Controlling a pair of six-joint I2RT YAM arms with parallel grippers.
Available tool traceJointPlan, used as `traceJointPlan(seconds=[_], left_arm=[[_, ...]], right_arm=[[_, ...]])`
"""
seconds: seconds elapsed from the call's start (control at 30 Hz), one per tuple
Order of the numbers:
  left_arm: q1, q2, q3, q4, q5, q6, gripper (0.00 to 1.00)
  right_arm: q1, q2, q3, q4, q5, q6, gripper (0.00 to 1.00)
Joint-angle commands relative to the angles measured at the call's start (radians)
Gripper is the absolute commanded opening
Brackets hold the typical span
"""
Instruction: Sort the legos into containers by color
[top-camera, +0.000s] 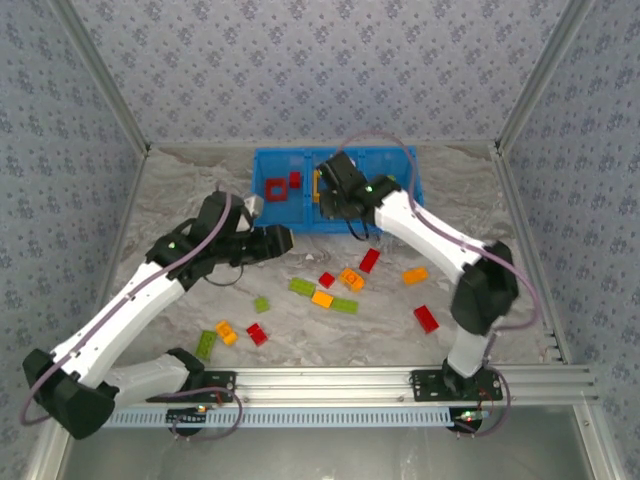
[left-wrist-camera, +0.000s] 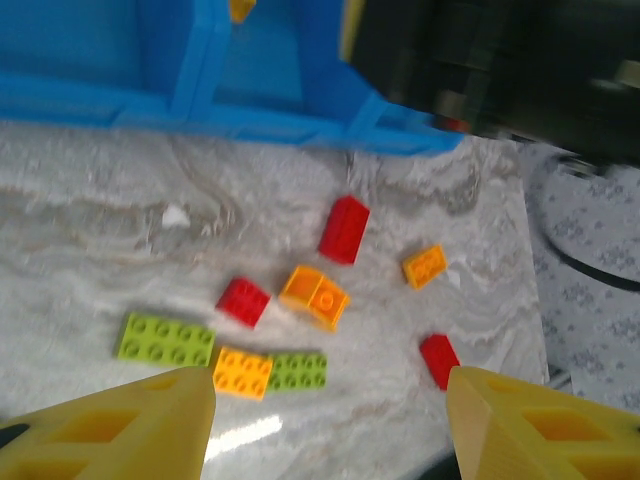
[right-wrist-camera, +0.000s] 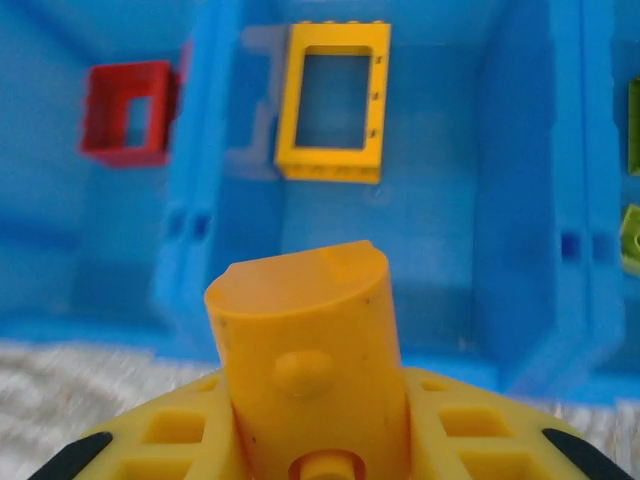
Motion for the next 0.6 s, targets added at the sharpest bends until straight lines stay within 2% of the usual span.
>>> traceJointPlan(seconds=[0.0,0.2,0.4,0.57], left_arm=[[-0.016,0.037,0.054,0.076,-0.087,-0.013,0.63],[-0.029,0.054,0.039,0.077,-0.110,-0.030,0.63],[-0.031,0.032,0.009,0.075,-0.108,-0.035,0.63],[-0.034,0.022,-0.001,0.092,-0.105,-0.025,0.63]], right_arm=[[-0.039,0.176,0.189,-0.124,0.072,0.021,0.30],[-0.090,0.414,0.444,-0.222,0.067,0.051,0.31],[-0.130,0.466,0.461,-0.206,0.033,0.067,0.33],[-0.131,0.474,0.476,-0.176,-0.006,0.042,0.48]])
